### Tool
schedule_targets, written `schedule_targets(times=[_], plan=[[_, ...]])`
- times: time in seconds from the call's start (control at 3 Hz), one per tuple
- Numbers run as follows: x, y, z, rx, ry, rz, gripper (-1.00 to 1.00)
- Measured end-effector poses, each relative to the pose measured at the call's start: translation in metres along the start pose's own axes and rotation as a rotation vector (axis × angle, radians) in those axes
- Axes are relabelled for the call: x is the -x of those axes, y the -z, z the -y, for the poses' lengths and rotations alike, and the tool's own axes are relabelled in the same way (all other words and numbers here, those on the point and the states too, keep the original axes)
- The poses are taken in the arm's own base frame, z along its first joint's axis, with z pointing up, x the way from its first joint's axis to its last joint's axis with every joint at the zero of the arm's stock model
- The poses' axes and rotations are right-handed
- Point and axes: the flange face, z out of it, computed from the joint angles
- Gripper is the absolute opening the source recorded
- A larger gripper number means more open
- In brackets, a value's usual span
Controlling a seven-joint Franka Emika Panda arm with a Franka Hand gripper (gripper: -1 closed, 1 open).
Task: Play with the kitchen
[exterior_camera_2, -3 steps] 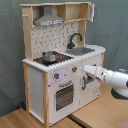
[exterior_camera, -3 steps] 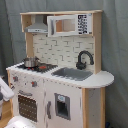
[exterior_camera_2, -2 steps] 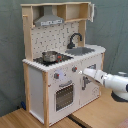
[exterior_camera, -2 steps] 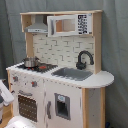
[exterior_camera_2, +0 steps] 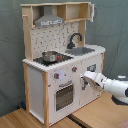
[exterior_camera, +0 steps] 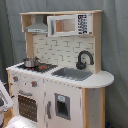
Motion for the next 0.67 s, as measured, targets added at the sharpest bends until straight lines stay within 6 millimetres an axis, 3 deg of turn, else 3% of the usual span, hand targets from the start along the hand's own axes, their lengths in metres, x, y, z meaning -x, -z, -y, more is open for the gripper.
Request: schedule_targets(times=[0.67], plan=[[0.0145,-0.0134,0.006,0.0,-0.196,0.035,1.0]])
